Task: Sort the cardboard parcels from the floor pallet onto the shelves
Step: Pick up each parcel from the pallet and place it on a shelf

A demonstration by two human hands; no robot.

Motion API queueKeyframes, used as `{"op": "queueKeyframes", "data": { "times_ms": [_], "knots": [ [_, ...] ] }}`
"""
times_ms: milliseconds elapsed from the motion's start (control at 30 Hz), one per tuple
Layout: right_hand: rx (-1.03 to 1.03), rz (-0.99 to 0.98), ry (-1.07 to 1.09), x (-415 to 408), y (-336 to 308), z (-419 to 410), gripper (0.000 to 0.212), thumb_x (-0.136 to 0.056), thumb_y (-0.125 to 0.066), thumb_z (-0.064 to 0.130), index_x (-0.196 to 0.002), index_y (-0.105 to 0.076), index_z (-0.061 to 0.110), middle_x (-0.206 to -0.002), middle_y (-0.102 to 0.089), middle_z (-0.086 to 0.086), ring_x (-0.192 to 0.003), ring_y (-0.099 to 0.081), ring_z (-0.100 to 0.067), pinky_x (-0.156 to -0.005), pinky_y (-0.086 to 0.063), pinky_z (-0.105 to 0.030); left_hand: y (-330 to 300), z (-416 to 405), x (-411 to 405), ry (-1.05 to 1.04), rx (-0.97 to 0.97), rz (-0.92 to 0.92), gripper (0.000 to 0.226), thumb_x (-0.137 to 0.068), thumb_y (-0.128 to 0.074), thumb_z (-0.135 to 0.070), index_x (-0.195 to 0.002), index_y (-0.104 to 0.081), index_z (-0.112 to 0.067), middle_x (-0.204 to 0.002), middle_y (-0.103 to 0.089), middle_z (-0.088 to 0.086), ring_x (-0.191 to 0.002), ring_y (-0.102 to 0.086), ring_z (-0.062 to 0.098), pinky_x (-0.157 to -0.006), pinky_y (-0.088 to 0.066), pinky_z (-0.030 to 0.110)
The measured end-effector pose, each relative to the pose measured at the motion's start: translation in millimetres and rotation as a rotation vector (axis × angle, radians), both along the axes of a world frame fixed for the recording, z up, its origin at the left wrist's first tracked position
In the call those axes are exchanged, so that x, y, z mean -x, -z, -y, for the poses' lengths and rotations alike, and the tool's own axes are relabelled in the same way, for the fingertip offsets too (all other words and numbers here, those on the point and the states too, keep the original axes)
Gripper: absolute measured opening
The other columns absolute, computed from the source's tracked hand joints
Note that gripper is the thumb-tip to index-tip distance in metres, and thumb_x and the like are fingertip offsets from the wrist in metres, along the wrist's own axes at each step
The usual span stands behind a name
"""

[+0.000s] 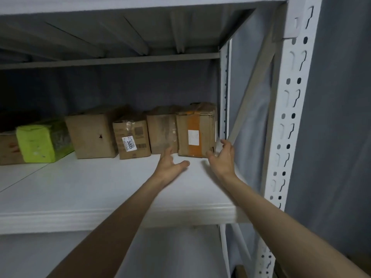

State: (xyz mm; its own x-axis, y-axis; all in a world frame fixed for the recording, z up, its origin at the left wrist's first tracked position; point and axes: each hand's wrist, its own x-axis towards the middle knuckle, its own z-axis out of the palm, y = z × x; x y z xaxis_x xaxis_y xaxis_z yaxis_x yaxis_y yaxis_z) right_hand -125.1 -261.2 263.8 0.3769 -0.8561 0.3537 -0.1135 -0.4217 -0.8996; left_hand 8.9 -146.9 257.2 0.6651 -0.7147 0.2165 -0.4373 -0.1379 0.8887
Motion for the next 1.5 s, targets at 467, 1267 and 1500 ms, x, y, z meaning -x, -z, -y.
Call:
{"op": "queueKeyframes", "data": {
  "times_ms": [467, 1267, 1500],
  "knots": [
    [0.033, -0.016, -0.132, -13.5, 5.9, 10.1, 0.076, -0.090, -0.071, 0.045, -0.153, -0.029, 0.035, -0.146, -0.047, 0.002, -0.132, -0.052, -0.024, -0.111, -0.045, -0.052, 2.8, 40.2, -30.3, 0.093, 0.021, 0.046, 0.102, -0.073, -0.088, -0.042, -0.154, -0.025, -0.032, -0.138, -0.053, -0.002, -0.125, -0.052, 0.017, -0.097, -0.045, 0.032],
    [-0.142, 0.099, -0.101, 54.0, -4.2, -74.8, 0.045, -0.098, -0.042, 0.055, -0.128, -0.050, 0.023, -0.130, -0.047, -0.001, -0.105, -0.049, -0.011, -0.099, -0.038, -0.035, 0.0, -57.8, 62.6, 0.006, 0.084, 0.076, 0.124, -0.051, -0.088, -0.064, -0.151, -0.022, -0.029, -0.148, -0.047, 0.002, -0.131, -0.051, 0.024, -0.112, -0.043, 0.050],
    [-0.156, 0.133, -0.223, 113.5, 3.3, -158.0, 0.053, -0.099, -0.032, 0.054, -0.126, -0.054, 0.015, -0.125, -0.056, -0.011, -0.120, -0.053, -0.026, -0.108, -0.044, -0.050, 20.4, -119.1, 144.6, -0.314, 0.199, 0.160, 0.143, -0.054, -0.091, -0.060, -0.158, 0.003, -0.033, -0.159, -0.023, 0.009, -0.146, -0.025, 0.034, -0.117, -0.030, 0.060]
  ]
}}
